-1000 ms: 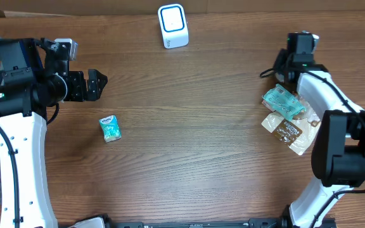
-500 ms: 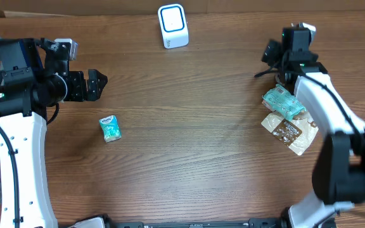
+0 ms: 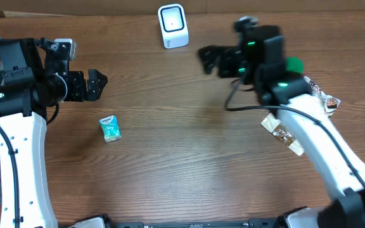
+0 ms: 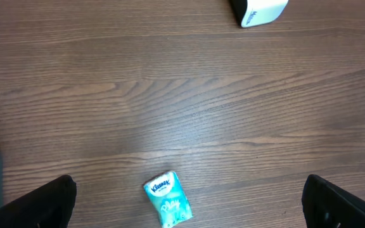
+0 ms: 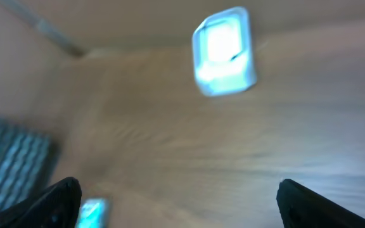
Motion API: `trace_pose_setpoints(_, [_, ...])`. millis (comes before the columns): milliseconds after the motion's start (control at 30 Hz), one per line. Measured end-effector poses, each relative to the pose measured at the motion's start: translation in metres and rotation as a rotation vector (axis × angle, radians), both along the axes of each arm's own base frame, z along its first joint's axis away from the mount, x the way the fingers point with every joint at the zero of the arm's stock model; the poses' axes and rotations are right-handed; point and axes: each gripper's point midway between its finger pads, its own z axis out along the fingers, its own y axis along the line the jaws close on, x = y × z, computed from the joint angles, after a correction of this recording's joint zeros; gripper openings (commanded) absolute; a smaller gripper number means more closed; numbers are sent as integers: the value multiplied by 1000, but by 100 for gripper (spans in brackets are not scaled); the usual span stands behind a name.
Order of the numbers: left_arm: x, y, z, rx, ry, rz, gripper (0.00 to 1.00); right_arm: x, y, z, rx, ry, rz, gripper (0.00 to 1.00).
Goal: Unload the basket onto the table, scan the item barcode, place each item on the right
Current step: 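Reach the right gripper to the blue tissue pack and grasp it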
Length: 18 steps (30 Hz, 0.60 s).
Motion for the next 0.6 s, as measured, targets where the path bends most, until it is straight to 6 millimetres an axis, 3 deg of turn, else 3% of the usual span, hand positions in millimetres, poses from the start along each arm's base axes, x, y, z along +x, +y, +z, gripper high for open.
trace_pose_setpoints(100, [0,0,0,0,0,0,99,-13,48,-27,29,75,97,100])
trace_pose_setpoints(167, [0,0,0,0,0,0,100,-29,91,-49,43,123,185,100])
trace_pose_setpoints(333, [0,0,0,0,0,0,99,-59,161,-94,62,190,301,100])
trace_pose_setpoints(400, [0,0,0,0,0,0,100,-77,190,-122,63,244,341,92])
trace_pose_setpoints(600, [0,0,0,0,0,0,100,-105,239,-172,75,291,359,85])
